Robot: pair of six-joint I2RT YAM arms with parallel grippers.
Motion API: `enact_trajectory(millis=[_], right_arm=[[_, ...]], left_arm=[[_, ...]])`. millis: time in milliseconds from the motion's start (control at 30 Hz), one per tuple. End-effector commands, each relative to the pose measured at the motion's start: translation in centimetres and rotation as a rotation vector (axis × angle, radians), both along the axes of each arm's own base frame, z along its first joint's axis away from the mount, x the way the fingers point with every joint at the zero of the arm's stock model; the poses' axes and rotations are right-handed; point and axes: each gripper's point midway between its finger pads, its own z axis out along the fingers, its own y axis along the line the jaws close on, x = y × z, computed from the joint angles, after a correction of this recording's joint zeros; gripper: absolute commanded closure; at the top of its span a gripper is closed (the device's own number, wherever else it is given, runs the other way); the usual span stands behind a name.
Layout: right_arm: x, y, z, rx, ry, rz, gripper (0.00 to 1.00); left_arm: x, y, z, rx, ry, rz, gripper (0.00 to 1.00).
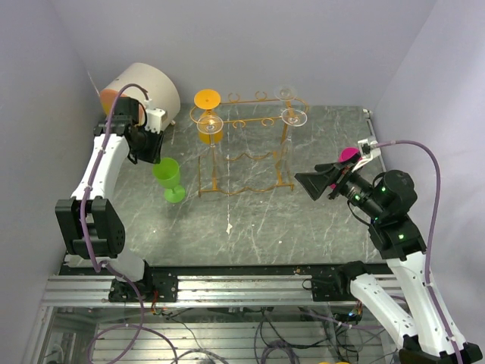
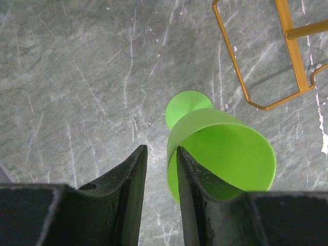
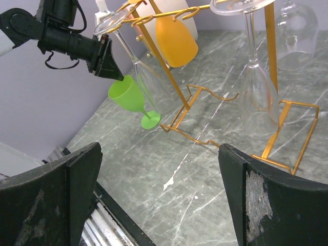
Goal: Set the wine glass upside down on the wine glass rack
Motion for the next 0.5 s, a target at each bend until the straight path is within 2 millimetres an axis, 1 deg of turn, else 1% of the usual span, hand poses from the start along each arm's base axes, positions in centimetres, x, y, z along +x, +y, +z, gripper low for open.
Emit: enact_trajectory(millis=[0, 100, 200, 233, 333, 400, 467], right_arm=[[-0.5, -0.1, 1.3, 0.016, -0.033, 0.002, 0.04], [-0.7, -0.2, 2.0, 0.029, -0.041, 0.000, 0.04], [-0.9, -0.3, 2.7, 0.029, -0.052, 0.001, 0.04], [-1.0, -0.3, 2.8, 0.025, -0.054, 0.002, 0.04], [-1.2, -0.2, 2.8, 0.013, -0.055, 0.013, 0.04], [-1.8, 0.2, 2.8, 0.011, -0.058, 0.048, 0.04], [-2.2, 0.3, 3.0, 0.011, -0.059, 0.065, 0.05]], left_arm=[[0.2, -0.2, -0.4, 0.003, -0.012, -0.002, 0.60], [0.1, -0.3, -0.6, -0.001, -0.005, -0.003, 0.60], [0.1, -0.4, -1.0, -0.007, 0.007, -0.010, 0.63], [0.1, -0.5, -1.2, -0.011, 0.012, -0.012, 0.66], [0.1, -0.4, -1.3, -0.007, 0.023, -0.011, 0.91], [-0.2, -0.6, -0.4, -0.016, 0.021, -0.023, 0.93], [-0.7, -0.8, 1.3, -0.026, 0.007, -0.030, 0.93]])
